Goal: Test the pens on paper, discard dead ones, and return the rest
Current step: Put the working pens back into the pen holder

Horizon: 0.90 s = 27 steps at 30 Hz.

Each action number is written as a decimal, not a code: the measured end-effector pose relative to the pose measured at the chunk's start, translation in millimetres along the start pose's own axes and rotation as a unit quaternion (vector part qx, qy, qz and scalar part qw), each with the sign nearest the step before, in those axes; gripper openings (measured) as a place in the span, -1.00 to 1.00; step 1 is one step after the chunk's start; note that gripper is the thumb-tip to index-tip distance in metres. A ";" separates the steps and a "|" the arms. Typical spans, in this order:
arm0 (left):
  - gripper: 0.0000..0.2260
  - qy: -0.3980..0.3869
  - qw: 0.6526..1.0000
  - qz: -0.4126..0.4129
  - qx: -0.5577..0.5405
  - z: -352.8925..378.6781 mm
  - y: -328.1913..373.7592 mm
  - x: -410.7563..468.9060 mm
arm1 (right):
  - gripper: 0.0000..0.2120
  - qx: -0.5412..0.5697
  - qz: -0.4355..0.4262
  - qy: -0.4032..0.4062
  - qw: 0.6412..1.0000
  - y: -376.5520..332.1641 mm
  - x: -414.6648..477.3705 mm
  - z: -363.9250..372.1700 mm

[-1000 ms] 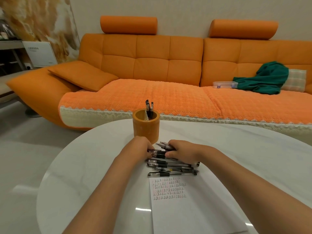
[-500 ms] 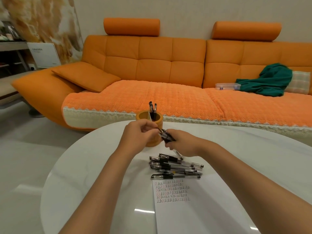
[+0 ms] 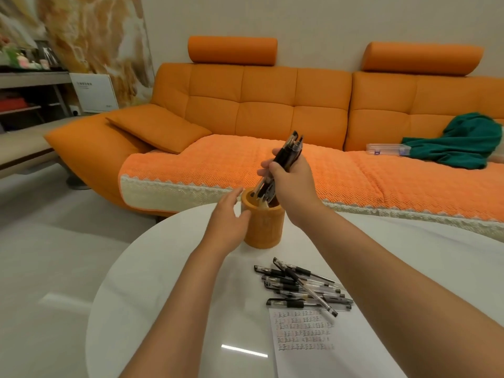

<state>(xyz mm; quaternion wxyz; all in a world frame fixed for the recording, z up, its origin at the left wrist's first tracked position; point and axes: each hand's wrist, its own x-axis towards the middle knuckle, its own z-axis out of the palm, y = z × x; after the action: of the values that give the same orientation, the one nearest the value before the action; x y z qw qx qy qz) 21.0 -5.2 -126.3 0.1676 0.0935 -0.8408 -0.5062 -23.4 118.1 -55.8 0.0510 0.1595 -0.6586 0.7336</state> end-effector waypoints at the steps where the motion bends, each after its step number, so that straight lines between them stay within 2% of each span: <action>1: -0.47 -0.022 1.000 -0.004 -0.007 0.3 -2.6 0.6 | -0.81 0.001 -0.002 0.021 1.000 3.7 2.7 5.8; 4: -0.47 -0.044 0.999 0.017 -0.004 -0.4 -6.4 2.9 | -0.83 -0.041 -0.032 0.056 0.997 18.0 8.9 16.1; 10: -0.52 -0.030 0.997 0.064 0.009 -0.8 -9.9 1.6 | -0.76 -0.207 -0.055 0.003 0.977 43.4 6.6 17.0; 13: -0.56 -0.018 0.998 0.056 0.021 -2.7 -12.0 2.4 | -0.73 -0.267 -0.051 -0.002 0.962 45.5 8.4 13.5; 17: -0.56 -0.011 0.998 0.049 0.031 -5.9 -10.2 3.3 | -0.77 -0.356 -0.058 -0.046 0.931 44.1 10.0 13.5; 24: -0.45 -0.009 0.991 0.114 -0.064 -11.8 6.8 6.2 | -0.85 -0.544 -0.092 -0.114 0.826 44.0 4.9 8.8; 27: -0.48 -0.022 0.989 0.141 -0.032 -9.4 11.3 5.2 | -0.85 -0.555 -0.085 -0.139 0.816 42.3 2.0 5.5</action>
<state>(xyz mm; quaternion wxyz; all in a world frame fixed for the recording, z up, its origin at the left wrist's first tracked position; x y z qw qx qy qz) 19.8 -9.3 -111.3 0.2219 -0.0427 -0.8322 -0.5063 -36.4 107.0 -94.9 0.1010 0.2603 -0.9378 0.2062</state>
